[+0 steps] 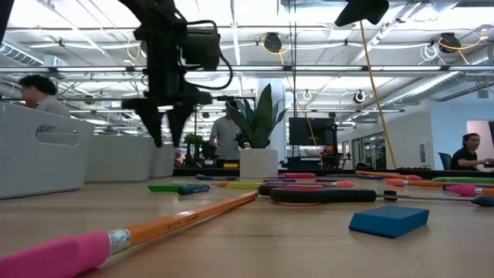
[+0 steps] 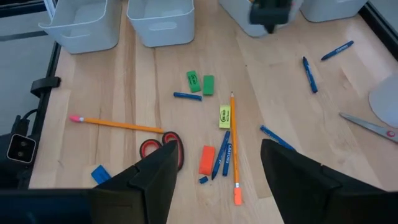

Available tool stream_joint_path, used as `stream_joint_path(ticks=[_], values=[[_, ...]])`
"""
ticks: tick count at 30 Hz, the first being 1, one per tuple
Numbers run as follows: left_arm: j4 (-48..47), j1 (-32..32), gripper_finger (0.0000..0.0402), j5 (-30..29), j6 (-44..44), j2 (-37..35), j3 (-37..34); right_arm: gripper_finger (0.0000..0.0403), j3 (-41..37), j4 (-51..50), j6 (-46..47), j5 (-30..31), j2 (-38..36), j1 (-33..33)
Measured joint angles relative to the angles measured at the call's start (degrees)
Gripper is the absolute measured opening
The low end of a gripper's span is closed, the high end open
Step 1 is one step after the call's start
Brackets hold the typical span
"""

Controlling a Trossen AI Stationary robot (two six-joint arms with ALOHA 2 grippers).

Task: Sort crayons/erasers/pens/pencils in bins
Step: Adjust the middle top bin, then put the orange pencil into the middle top gray bin

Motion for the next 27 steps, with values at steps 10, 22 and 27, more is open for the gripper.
stream_joint_path(ticks=[10, 22, 27], values=[[-9.4, -7.6, 0.0200, -1.5, -5.0, -8.1, -0.1, 0.0224, 0.0, 0.0, -1.9, 0.1, 0.0, 0.0], [27.5, -19.6, 0.0200, -0.6, 30.6, -6.7, 0.0, 0.0224, -1.0, 2.2, -6.4, 0.1, 0.0, 2.8], [26.4, -19.6, 0.0200, 4.9, 40.7, -1.4, 0.0, 0.0224, -5.8, 8.6, -5.8, 0.2, 0.0, 6.6]])
